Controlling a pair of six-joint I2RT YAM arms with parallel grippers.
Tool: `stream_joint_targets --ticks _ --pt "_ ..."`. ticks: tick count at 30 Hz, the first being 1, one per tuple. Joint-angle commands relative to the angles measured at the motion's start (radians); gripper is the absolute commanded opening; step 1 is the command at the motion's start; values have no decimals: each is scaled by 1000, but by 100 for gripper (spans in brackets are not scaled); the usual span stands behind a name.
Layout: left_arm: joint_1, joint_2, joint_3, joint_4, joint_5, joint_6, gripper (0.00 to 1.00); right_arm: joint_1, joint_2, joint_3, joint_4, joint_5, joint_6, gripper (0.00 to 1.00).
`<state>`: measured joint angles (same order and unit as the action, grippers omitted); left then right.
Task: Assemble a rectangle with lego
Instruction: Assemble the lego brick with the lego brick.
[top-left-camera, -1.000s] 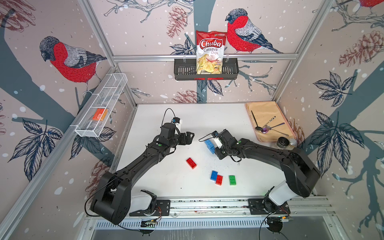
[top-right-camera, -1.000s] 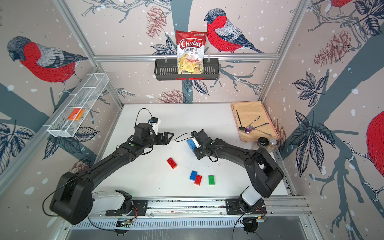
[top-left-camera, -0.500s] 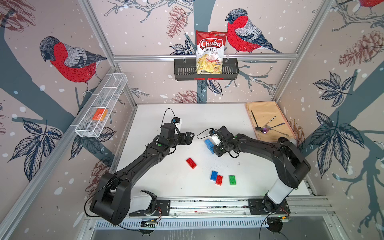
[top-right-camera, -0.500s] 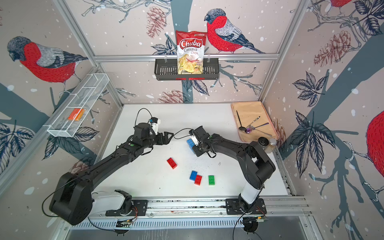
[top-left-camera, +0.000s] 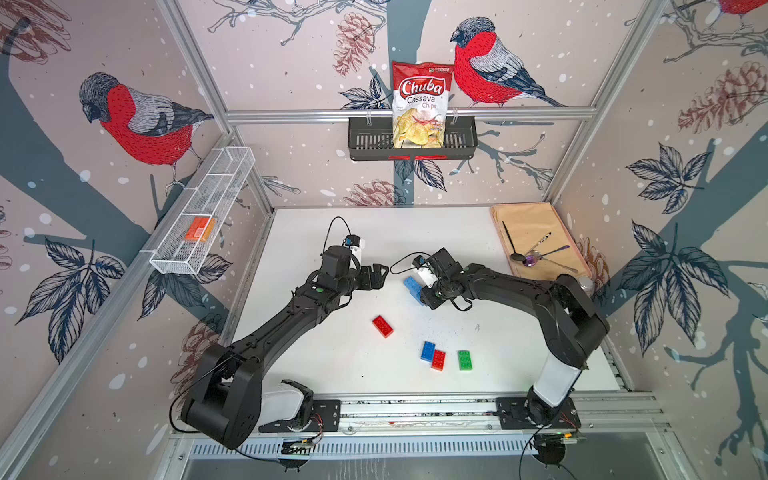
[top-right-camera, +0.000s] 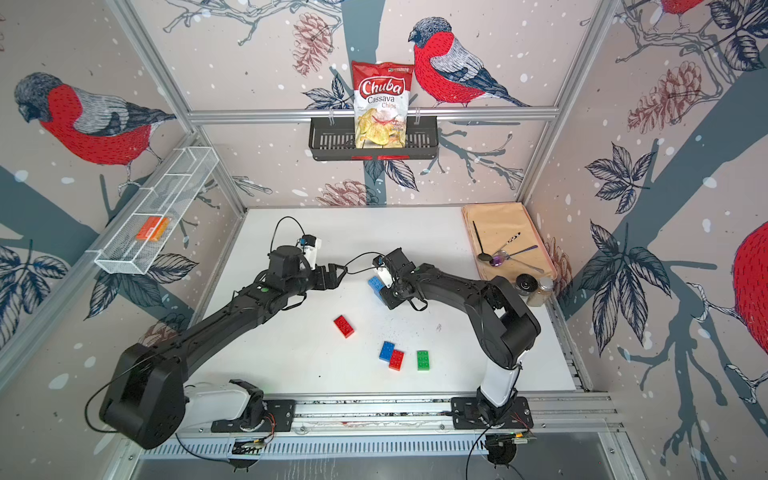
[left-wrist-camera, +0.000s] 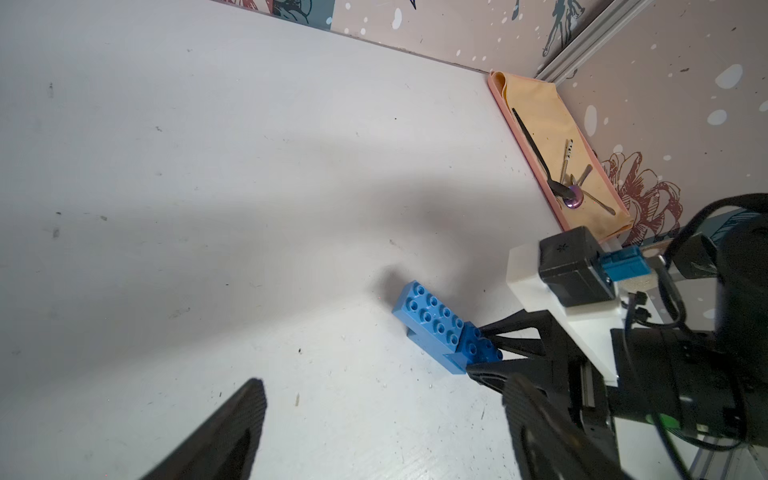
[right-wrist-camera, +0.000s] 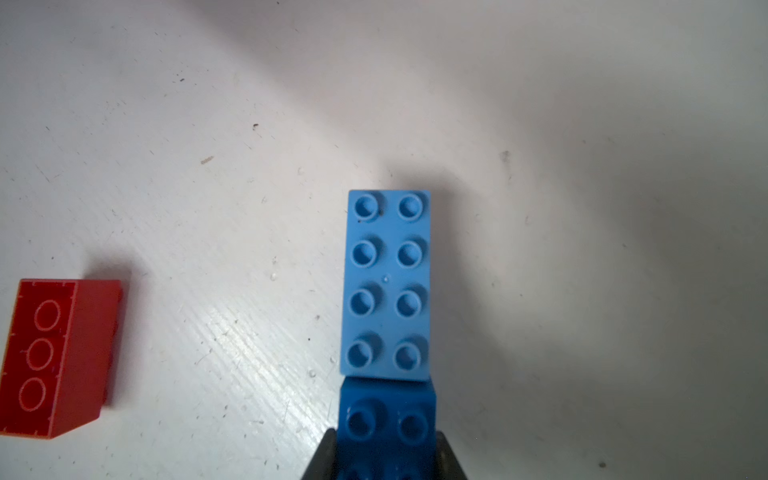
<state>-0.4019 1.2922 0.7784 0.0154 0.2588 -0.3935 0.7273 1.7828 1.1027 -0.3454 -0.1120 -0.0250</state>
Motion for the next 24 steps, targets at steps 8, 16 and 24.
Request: stream_joint_targets --ticks 8,16,24 --pt "0 6 4 33 14 -5 90 1 35 13 -81 -17 -21 22" --pt "0 4 4 35 16 -4 90 1 58 26 -103 -25 -18 21" --pt "0 -1 1 32 12 -4 90 2 79 32 -110 -18 -10 22"
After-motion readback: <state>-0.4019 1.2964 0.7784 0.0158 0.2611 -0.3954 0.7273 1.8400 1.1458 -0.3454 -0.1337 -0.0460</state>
